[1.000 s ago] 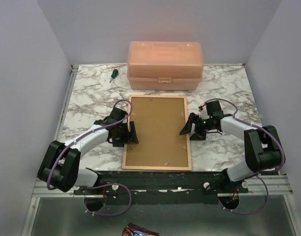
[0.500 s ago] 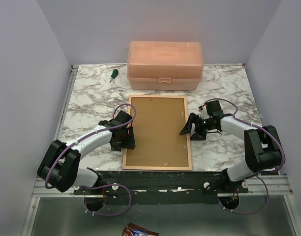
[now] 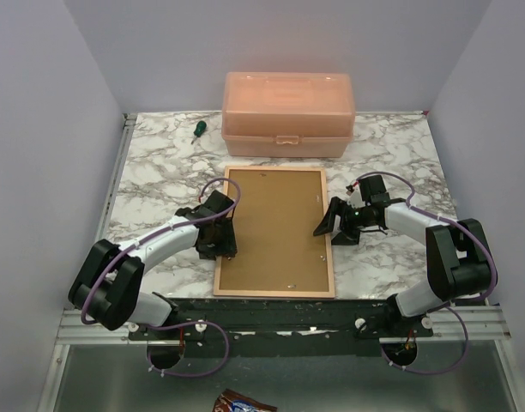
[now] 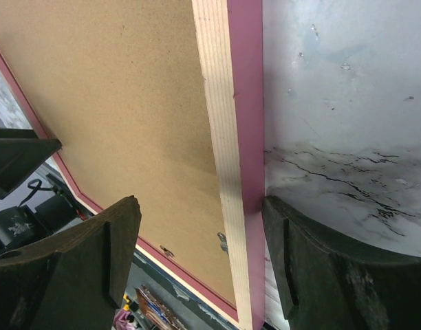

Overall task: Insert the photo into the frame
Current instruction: Install the photo frame at the center of the board.

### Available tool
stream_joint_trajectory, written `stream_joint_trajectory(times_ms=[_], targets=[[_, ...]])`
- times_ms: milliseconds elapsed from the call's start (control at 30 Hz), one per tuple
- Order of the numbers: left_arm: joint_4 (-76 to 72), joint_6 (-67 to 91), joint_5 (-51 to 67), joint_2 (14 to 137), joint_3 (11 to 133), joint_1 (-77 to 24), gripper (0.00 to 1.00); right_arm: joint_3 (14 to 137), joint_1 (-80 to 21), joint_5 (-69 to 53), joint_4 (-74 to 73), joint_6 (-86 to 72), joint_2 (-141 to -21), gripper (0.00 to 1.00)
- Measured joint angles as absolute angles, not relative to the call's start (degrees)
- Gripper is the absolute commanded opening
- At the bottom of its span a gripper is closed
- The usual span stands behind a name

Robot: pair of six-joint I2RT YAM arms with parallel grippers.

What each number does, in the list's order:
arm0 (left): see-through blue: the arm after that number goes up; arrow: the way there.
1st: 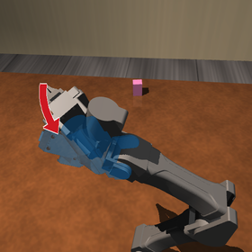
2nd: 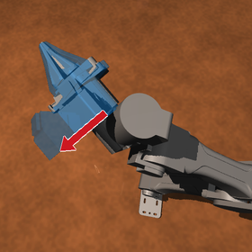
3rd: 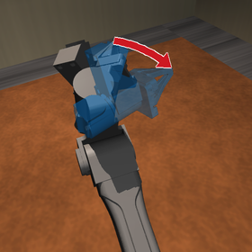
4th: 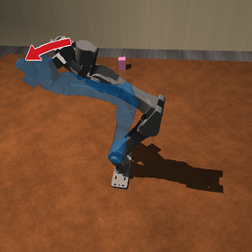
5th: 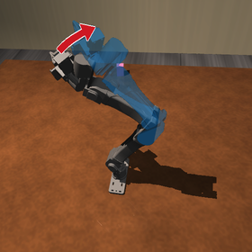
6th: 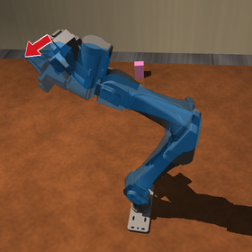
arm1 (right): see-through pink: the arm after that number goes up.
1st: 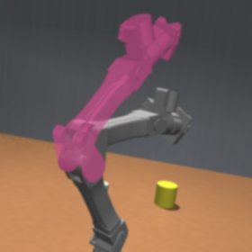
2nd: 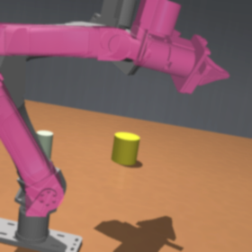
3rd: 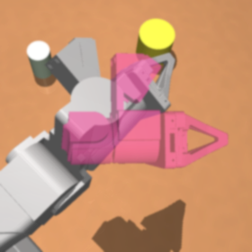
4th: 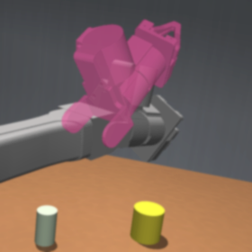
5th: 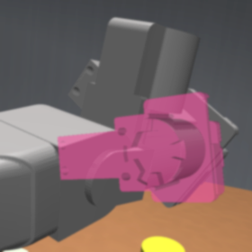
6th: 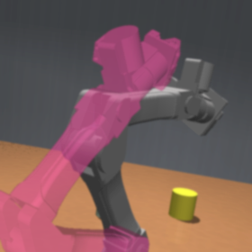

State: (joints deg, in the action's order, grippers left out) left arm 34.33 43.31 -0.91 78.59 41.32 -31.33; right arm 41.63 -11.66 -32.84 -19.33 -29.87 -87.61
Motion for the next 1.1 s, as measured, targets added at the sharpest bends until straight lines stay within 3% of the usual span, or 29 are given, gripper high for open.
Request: stream_joint_trajectory(times_ms=[167, 367, 600, 633, 800, 867, 967, 1100], targets=[[34.3, 43.1, -1.1, 79.5, 41.8, -32.2, 0.38, 41.6, -11.7, -32.8, -19.3, -29.9, -87.8, 0.79], [36.4, 42.7, -2.5, 79.6, 42.7, -32.4, 0.12, 41.8, -11.7, -32.8, -19.3, -29.7, -87.9, 0.78], [36.8, 42.1, -3.0, 79.7, 43.1, -32.5, 0.02, 41.8, -11.7, -32.5, -19.4, -29.3, -87.9, 0.79], [36.8, 42.0, -3.0, 79.7, 43.1, -32.5, 0.04, 41.8, -11.7, -32.4, -19.5, -29.2, -87.9, 0.79], [36.7, 41.9, -3.0, 79.6, 43.1, -32.6, 0.49, 42.0, -11.7, -32.0, -19.7, -28.8, -87.8, 0.79], [36.3, 42.1, -2.7, 79.4, 43.0, -32.8, 0.6, 42.1, -11.7, -31.8, -19.9, -28.6, -87.8, 0.79], [35.6, 42.3, -1.8, 78.9, 43.0, -33.1, 0.74, 42.4, -12.3, -31.0, -20.3, -28.5, -87.7, 0.79], [35.0, 42.5, -1.2, 76.9, 43.0, -33.1, 0.81, 43.4, -14.0, -29.0, -21.4, -28.4, -87.7, 0.79]])
